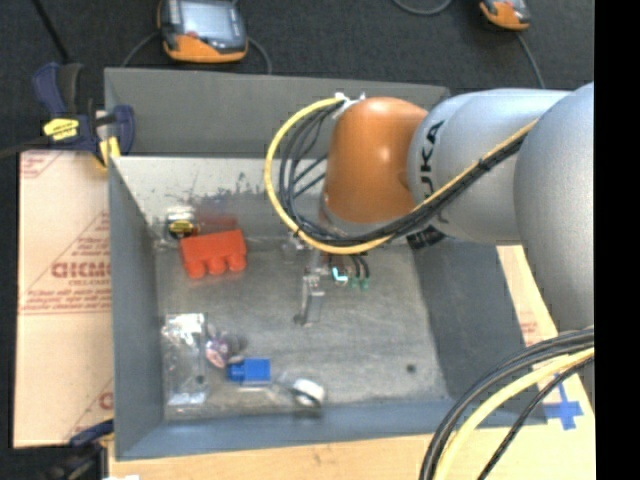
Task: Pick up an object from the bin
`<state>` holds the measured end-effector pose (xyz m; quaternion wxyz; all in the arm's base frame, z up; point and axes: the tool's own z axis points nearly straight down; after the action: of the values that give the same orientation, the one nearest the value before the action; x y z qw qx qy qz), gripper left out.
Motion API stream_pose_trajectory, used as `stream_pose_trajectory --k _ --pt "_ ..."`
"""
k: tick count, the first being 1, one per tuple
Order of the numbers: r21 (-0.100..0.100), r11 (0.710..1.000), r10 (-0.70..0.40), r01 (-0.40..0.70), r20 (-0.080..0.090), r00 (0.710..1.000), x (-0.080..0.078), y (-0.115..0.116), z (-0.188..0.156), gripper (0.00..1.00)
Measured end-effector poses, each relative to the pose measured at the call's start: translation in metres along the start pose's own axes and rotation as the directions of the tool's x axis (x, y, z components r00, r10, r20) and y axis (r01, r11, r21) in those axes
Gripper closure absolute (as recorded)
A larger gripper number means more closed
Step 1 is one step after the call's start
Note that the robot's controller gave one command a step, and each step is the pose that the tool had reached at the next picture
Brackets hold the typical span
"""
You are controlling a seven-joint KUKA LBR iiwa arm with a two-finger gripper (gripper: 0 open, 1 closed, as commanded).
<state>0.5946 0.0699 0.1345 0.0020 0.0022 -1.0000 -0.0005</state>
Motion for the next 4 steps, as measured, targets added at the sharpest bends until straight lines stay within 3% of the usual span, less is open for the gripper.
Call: stream_pose_trajectory --k 1,2,3,4 --pt "-0.001 0.997 -0.078 0.078 -0.002 0.997 0.073 0.066 0.056 0.0" --pt "-0.003 0.999 -0.043 0.043 0.008 0.999 0.112 0.119 0.064 0.0" --pt "-0.001 0.999 -0.036 0.036 0.008 0.999 0.11 0.116 0.065 1.0" --pt "-0.002 0.998 -0.056 0.056 0.014 0.998 0.103 0.111 -0.017 1.0"
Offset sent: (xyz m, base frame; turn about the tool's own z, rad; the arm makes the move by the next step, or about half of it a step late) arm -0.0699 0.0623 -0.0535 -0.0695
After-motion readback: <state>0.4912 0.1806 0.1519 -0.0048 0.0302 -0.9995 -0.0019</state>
